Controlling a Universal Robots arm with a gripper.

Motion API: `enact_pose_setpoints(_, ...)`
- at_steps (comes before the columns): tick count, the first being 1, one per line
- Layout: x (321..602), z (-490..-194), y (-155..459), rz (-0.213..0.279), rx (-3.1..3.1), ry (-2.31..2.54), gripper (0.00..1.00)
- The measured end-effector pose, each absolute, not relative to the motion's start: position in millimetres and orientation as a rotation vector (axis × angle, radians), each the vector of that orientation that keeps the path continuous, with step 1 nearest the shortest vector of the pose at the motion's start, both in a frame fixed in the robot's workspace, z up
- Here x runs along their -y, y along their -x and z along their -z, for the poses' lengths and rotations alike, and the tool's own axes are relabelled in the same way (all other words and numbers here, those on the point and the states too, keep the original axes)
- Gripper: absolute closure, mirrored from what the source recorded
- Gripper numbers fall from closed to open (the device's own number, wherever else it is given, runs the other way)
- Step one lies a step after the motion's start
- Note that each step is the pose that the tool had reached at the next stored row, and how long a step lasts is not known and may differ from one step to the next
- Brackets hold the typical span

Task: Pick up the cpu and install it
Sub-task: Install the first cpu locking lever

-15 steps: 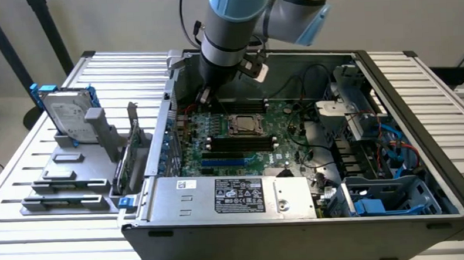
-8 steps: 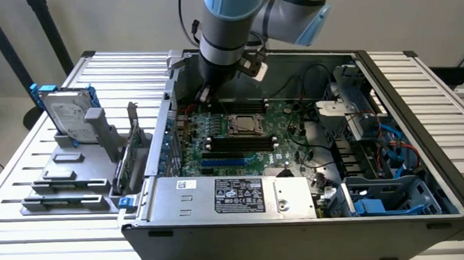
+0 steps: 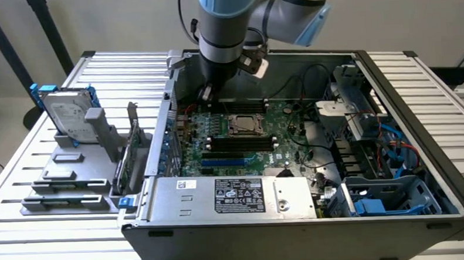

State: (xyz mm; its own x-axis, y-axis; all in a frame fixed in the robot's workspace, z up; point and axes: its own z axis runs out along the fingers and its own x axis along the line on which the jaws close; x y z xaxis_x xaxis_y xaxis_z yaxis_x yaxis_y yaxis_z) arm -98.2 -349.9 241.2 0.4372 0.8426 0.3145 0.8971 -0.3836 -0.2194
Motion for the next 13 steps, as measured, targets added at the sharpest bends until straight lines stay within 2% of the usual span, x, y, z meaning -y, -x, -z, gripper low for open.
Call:
enact_pose_setpoints(7, 349.6, -243.6, 98.1, 0.286, 1.479, 2.373, 0.89)
enact_pose_setpoints(13, 349.5, -238.1, 96.2, 0.298, 1.452, 2.396, 0.89)
